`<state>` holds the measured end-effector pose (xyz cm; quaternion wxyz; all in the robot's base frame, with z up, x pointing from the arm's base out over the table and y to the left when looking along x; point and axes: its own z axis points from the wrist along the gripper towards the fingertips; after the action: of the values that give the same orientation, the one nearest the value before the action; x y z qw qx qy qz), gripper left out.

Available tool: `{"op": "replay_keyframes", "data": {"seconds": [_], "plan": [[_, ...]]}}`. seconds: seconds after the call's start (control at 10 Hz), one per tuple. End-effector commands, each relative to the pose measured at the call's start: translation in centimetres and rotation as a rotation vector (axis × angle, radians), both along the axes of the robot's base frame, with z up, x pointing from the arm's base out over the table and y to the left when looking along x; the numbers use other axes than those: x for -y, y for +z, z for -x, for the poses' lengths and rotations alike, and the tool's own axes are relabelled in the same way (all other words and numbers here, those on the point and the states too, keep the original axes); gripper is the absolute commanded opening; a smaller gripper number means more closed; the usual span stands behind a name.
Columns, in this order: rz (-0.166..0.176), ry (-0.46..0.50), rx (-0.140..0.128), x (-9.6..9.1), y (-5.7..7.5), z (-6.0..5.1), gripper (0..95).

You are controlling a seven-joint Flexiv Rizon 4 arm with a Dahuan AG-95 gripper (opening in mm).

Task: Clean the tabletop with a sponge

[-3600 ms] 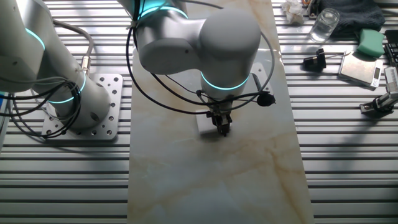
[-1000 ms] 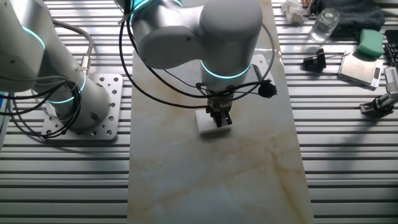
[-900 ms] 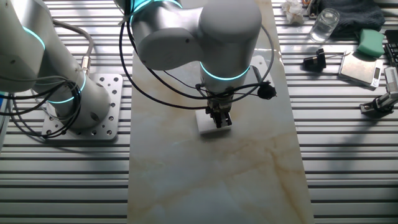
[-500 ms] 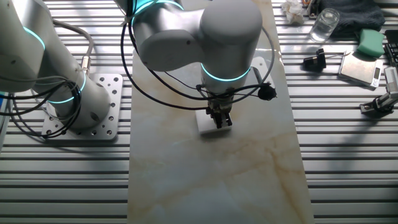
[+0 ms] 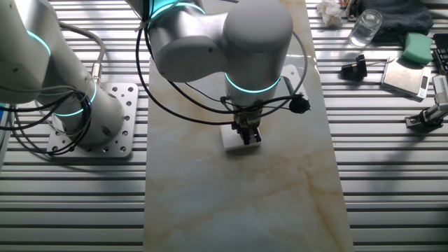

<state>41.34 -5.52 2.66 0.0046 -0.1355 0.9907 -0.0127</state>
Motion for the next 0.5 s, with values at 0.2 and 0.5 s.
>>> {"op": "replay_keyframes", "data": {"seconds": [0.2, 0.5], "plan": [[0.003, 0.007, 0.001, 0.18, 0.04, -0.26, 0.0], [0.002, 0.017, 0.001, 0.74, 0.09, -0.72, 0.0]]}}
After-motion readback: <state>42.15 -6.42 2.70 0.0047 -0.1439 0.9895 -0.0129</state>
